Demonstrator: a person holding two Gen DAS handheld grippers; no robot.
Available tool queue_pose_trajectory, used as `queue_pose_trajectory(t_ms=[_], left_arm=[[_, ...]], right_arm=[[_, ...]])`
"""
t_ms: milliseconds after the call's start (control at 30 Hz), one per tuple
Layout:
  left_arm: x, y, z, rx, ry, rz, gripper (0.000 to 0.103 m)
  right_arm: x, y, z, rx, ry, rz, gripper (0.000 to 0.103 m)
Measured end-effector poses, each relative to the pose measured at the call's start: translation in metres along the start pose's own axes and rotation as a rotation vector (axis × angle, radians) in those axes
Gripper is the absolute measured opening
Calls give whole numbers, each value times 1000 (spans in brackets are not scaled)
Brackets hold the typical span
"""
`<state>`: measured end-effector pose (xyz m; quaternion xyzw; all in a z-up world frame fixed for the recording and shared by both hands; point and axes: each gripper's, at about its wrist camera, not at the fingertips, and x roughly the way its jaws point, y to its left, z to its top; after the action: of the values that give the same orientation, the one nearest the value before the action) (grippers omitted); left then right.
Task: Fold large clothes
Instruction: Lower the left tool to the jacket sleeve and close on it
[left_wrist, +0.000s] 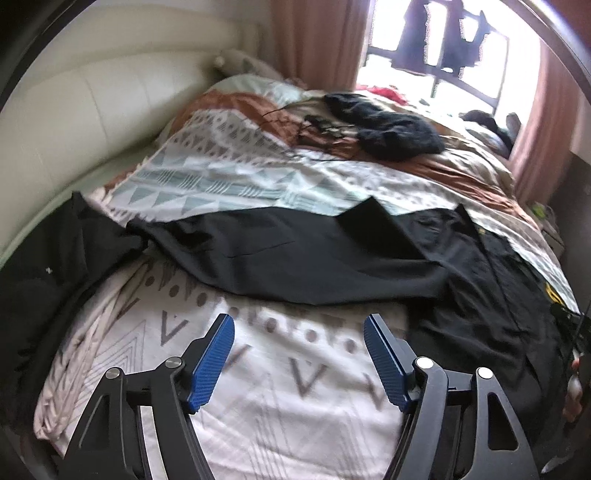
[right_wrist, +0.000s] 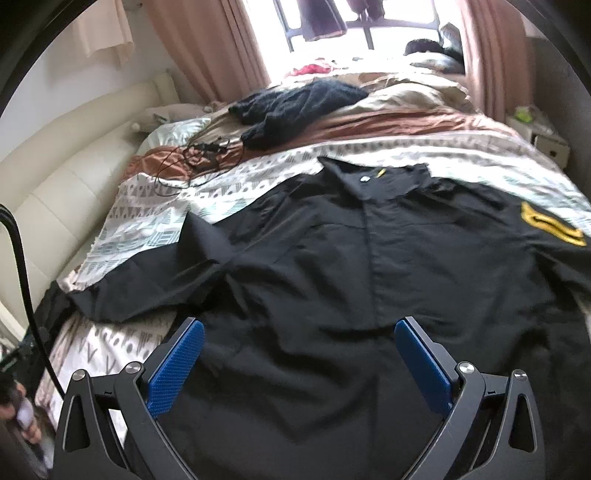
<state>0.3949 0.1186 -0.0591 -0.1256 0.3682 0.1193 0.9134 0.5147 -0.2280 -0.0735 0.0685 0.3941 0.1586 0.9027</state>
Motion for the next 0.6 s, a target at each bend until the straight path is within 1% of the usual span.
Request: queue_pose_trajectory(t_ms=[67, 200, 333, 400, 467, 500, 533, 600], left_arm=[[14, 13, 5, -35, 12, 18, 74], [44, 44, 16, -115, 39, 64, 74], [66, 73, 26, -176, 56, 117, 73], [74, 85, 29, -198, 63, 137, 72], [83, 97, 33, -225, 70, 148, 72], [88, 103, 34, -242, 76, 155, 72], [92, 107, 35, -254, 78, 179, 72], [101, 116, 38, -280, 91, 188, 72]], right_arm=[[20, 5, 7, -14, 24, 11, 103], [49, 17, 18, -65, 53, -4, 102], [75, 21, 30, -57, 70, 4, 97], [87, 21, 34, -48, 94, 19, 92], [100, 21, 38, -53, 117, 27, 85], [106, 22, 40, -57, 124, 26, 85], [110, 22, 40, -63, 130, 24, 84], [123, 26, 42, -73, 146, 30, 82]])
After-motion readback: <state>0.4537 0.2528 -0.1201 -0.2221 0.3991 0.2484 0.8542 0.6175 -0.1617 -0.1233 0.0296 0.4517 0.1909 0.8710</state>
